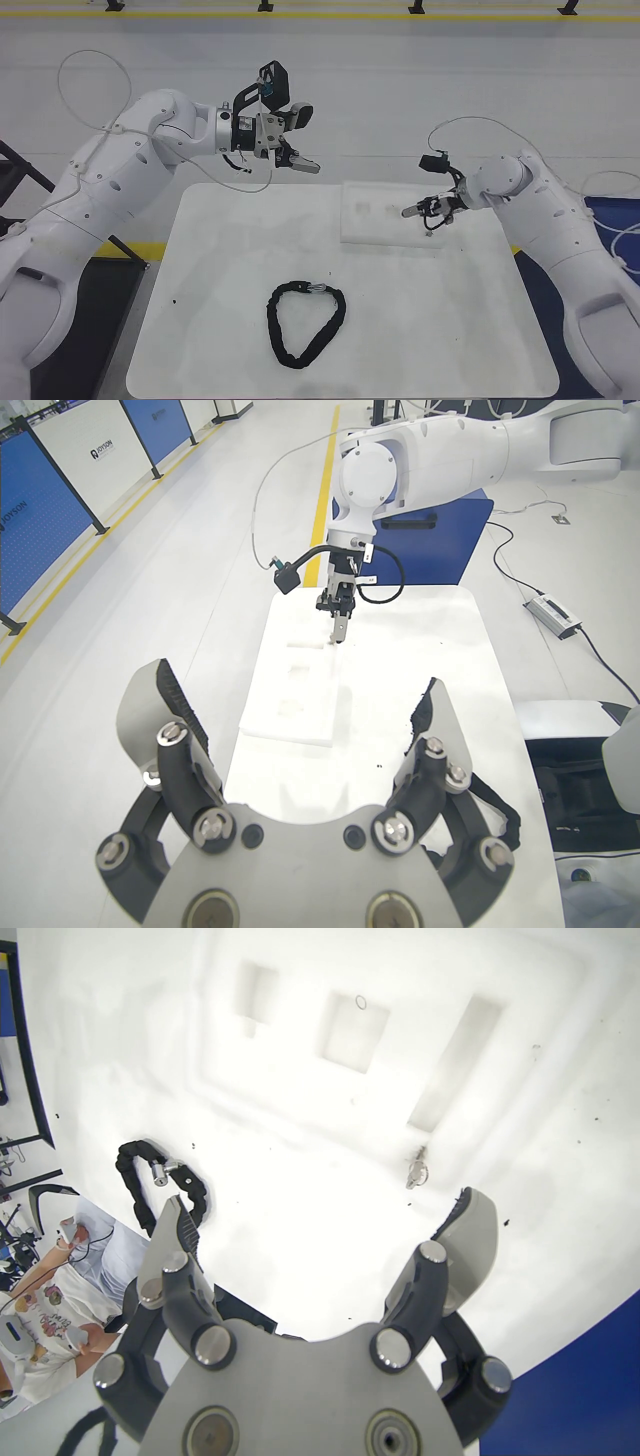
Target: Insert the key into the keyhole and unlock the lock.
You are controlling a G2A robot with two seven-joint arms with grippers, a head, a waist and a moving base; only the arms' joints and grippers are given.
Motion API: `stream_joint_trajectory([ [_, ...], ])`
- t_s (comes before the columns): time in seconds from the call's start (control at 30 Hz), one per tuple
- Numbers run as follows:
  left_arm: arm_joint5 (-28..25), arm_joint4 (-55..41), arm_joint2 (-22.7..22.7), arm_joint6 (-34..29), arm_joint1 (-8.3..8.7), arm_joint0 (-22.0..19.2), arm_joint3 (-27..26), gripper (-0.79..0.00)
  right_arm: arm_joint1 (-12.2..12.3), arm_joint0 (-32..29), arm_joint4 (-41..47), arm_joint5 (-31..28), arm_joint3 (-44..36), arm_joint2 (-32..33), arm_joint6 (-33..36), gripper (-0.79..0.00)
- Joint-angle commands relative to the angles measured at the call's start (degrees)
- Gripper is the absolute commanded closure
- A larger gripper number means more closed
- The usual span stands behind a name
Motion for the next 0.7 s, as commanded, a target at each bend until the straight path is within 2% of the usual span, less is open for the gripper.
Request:
stream_joint_trajectory([
  [0.0,0.0,0.0,0.0,0.0,0.0,0.0,0.0,-0.785,-0.8,0.1,-0.1,1.2,1.7,-0.6,-0.3,-0.785],
  [0.2,0.0,0.0,0.0,0.0,0.0,0.0,0.0,-0.785,-3.1,0.4,0.0,4.2,6.1,-2.1,-0.2,-0.785],
  [0.47,0.0,0.0,0.0,0.0,0.0,0.0,0.0,-0.785,-5.5,0.7,0.7,4.4,11.3,-2.7,-0.6,-0.785],
  [0.67,0.0,0.0,0.0,0.0,0.0,0.0,0.0,-0.785,-5.8,0.7,0.7,4.2,11.9,-2.8,-0.7,-0.785],
])
